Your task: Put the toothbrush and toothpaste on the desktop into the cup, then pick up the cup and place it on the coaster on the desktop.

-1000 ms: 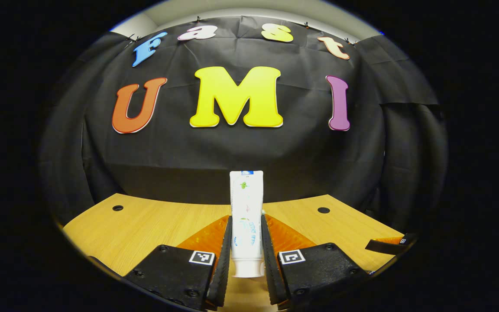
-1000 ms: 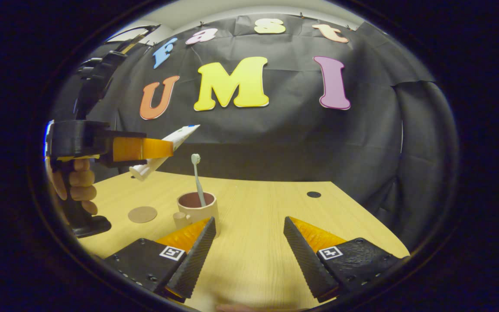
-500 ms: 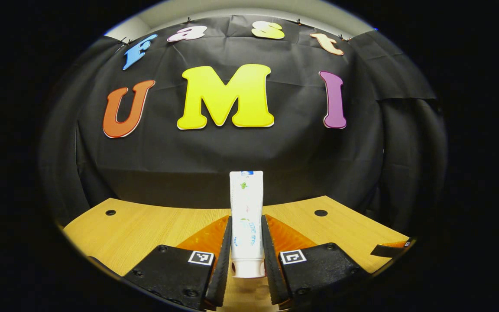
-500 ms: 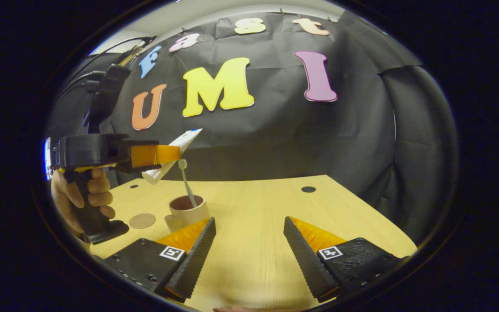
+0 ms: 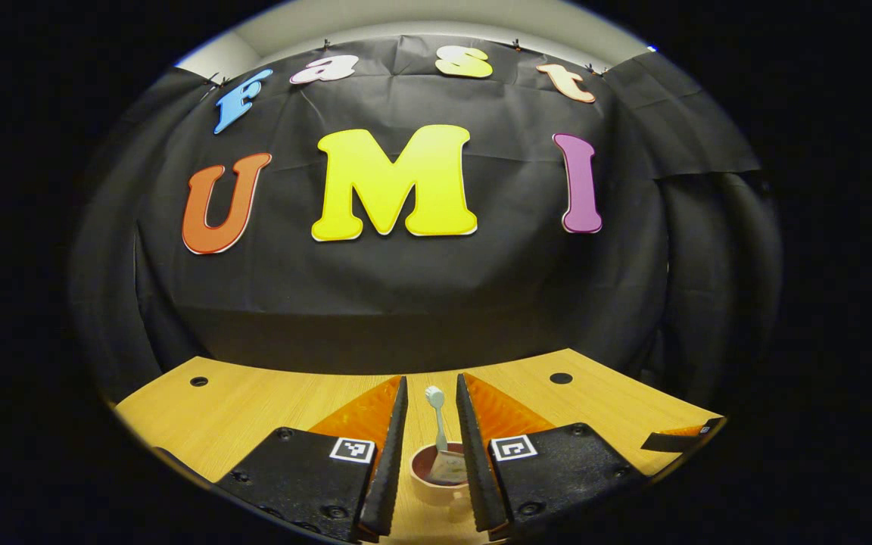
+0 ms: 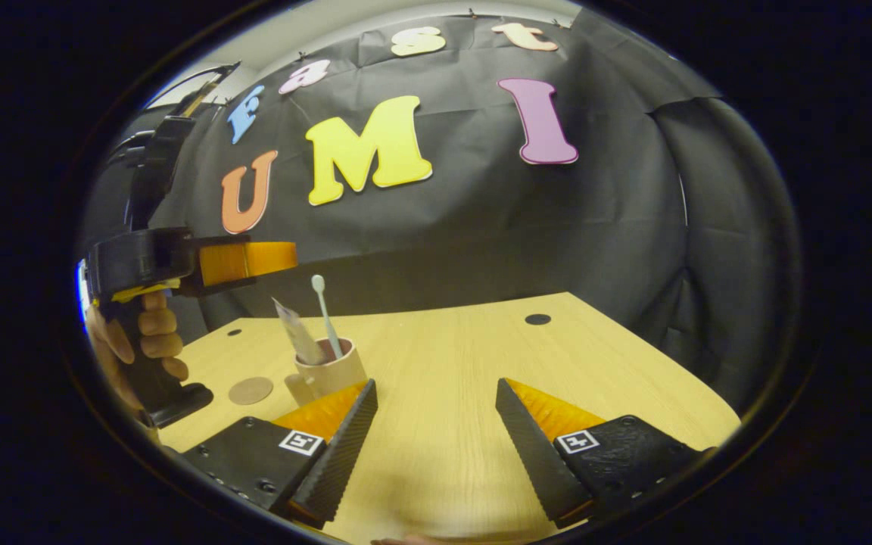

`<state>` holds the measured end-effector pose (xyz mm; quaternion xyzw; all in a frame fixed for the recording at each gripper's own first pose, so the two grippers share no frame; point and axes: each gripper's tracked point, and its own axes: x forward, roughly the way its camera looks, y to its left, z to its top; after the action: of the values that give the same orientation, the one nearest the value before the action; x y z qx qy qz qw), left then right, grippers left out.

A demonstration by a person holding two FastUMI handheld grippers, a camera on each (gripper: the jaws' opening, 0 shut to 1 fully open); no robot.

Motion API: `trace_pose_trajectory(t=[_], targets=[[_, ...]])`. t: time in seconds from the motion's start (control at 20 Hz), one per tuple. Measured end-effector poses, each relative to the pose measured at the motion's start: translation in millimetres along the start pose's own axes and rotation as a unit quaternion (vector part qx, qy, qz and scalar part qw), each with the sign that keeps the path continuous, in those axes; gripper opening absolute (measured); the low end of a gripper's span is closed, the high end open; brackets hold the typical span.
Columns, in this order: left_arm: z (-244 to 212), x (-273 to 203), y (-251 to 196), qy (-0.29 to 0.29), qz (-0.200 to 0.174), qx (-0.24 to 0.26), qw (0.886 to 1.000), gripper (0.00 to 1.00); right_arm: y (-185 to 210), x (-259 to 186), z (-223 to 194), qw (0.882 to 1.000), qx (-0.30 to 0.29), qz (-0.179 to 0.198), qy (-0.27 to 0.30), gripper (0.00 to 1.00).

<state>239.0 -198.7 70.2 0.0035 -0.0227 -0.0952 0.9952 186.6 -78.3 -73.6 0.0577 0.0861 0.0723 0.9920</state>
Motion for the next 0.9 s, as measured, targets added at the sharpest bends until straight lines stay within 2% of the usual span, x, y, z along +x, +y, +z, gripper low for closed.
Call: trace_pose_trajectory(t=[0.15,0.2,0.3,0.6,0.65,0.7,0.9], targets=[[-3.9,-10.8,5.9,0.004,-0.002,-0.012,1.000,0.43,7.2,-4.3,2.6,1.000,-0.008,0.001,0.000,0.96],[-4.9,-14.7,8.6,0.004,-0.003,-0.017,1.000,0.50,10.2,-5.0,4.1,1.000,-0.011,0.002,0.000,0.96],[-6.7,-24.6,16.2,0.004,-0.001,-0.019,1.000,0.54,18.5,-6.4,6.8,1.000,-0.018,0.001,0.000,0.96],[-10.8,-65.8,44.2,-0.010,0.003,-0.004,1.000,0.80,43.4,-5.9,20.6,1.000,-0.018,0.003,0.011,0.96],[-13.2,-73.8,48.8,-0.009,0.006,-0.004,1.000,0.82,47.9,-4.8,22.8,1.000,-0.024,0.005,0.013,0.96],[-15.4,-80.0,54.5,-0.009,0.011,-0.002,1.000,0.89,53.3,-3.2,24.1,0.999,-0.032,0.005,0.017,0.96],[-21.9,-103.5,75.0,-0.012,0.031,0.006,0.999,0.96,79.1,2.4,22.4,0.997,-0.061,0.023,0.050,0.94]])
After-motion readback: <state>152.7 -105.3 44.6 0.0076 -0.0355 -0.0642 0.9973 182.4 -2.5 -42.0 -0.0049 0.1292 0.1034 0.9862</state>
